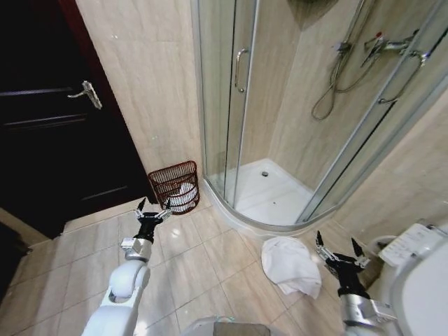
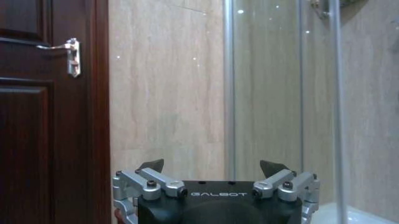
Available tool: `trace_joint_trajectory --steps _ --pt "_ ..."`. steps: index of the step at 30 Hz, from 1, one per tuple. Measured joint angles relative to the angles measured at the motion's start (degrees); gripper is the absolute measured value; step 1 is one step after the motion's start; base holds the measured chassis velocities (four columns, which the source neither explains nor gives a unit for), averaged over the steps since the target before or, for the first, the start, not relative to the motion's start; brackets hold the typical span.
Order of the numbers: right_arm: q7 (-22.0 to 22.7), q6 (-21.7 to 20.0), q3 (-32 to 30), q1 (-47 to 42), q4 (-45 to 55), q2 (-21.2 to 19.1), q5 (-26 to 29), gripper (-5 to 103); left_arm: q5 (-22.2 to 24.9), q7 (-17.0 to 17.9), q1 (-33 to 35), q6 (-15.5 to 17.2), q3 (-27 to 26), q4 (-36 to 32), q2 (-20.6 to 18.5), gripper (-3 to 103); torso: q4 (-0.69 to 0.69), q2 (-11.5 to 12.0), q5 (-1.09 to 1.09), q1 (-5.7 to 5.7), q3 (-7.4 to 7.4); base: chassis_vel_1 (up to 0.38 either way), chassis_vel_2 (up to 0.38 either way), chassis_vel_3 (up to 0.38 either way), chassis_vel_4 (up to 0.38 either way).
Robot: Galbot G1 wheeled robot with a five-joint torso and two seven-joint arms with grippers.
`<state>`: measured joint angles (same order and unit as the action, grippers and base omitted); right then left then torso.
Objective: Discard the used towel into the hamper.
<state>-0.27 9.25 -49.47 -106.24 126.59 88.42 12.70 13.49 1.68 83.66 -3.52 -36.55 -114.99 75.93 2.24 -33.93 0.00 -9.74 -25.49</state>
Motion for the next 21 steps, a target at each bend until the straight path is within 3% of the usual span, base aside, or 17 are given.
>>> trace_joint_trajectory --steps 21 --pt "0.82 0.34 -0.13 1.15 -1.36 -0.58 0.79 100 -1.32 0.01 -0.61 0.92 0.86 -0.46 0.73 100 0.00 0.00 0.00 0.00 0.00 -0.036 -0.101 0.030 0.100"
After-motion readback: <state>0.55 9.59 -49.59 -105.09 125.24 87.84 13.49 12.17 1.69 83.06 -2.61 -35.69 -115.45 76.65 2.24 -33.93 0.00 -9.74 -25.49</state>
